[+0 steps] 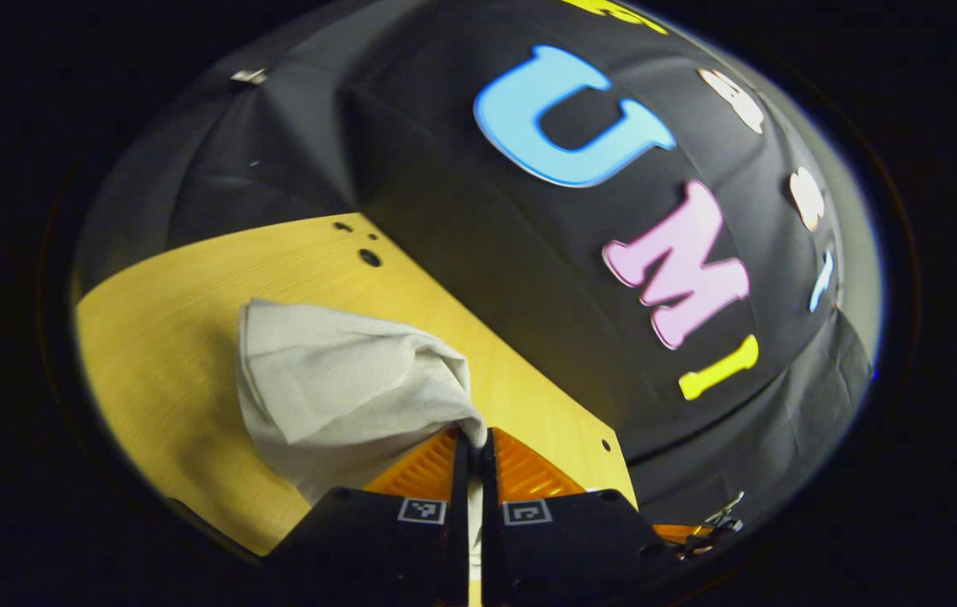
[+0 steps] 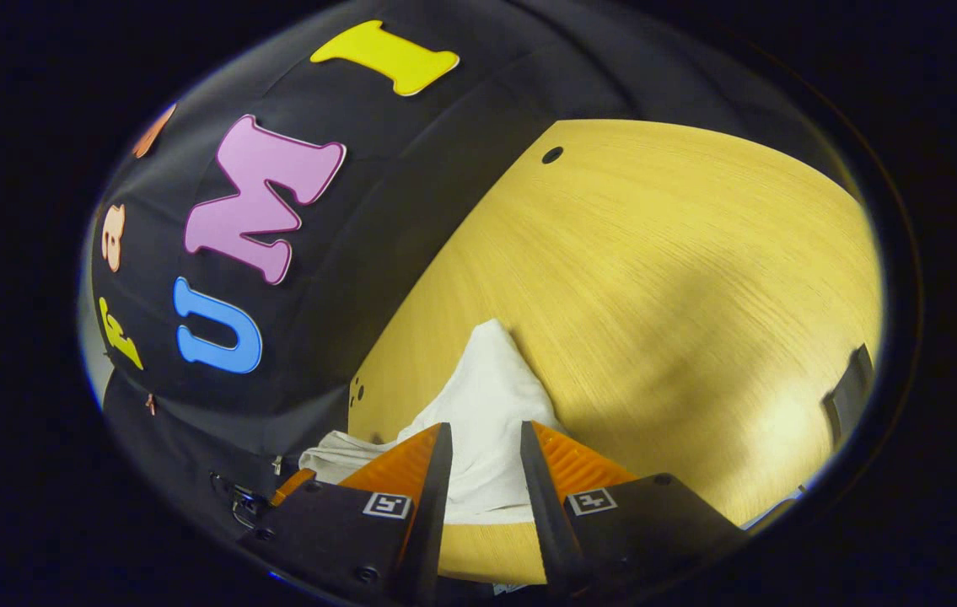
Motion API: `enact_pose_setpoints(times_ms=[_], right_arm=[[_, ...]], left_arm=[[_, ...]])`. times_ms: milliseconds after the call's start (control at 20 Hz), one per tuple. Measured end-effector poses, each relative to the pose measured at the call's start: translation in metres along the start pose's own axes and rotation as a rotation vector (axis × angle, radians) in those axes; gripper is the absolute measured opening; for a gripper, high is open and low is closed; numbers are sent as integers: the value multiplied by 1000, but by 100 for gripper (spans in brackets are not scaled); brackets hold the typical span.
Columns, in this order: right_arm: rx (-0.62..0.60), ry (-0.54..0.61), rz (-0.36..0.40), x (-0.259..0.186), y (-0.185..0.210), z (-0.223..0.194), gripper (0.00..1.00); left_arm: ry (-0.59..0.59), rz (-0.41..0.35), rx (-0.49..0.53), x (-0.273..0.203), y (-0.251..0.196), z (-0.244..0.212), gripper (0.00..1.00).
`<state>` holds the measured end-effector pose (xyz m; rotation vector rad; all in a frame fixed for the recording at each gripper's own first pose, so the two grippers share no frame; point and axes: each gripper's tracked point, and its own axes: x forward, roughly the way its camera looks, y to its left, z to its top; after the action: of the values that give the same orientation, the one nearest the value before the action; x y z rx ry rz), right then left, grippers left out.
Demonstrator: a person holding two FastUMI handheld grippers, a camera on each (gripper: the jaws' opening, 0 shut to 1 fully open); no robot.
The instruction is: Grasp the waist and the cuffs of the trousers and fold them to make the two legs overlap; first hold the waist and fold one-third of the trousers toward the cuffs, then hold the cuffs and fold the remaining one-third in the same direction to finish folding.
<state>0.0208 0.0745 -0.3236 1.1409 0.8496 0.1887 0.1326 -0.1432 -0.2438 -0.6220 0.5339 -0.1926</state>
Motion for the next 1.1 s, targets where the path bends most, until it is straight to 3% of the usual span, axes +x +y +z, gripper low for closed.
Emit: enact_pose_setpoints(times_ms=[250, 550, 750, 900, 950, 1000, 1050, 1100], right_arm=[[28, -29, -17, -19, -15, 6, 52], [39, -78, -51, -45, -41, 26, 52], [75, -111, -62, -57, -58, 41, 52], [91, -130, -73, -66, -69, 50, 52], [96, -135, -76, -69, -71, 51, 52], [97, -137, -79, -72, -75, 52, 52], [99, -139, -85, -74, -77, 52, 52], [102, -142, -88, -76, -79, 53, 52]], left_arm=[[113, -99, 215, 24, -68, -36, 10], [245, -194, 311, 43, -126, -103, 10], [329, -204, 395, 51, -138, -150, 11], [392, -211, 451, 58, -149, -185, 14], [407, -211, 475, 58, -154, -194, 22], [420, -209, 506, 59, -156, -204, 19], [432, -208, 542, 59, -159, -211, 34], [446, -211, 580, 59, -162, -219, 36]])
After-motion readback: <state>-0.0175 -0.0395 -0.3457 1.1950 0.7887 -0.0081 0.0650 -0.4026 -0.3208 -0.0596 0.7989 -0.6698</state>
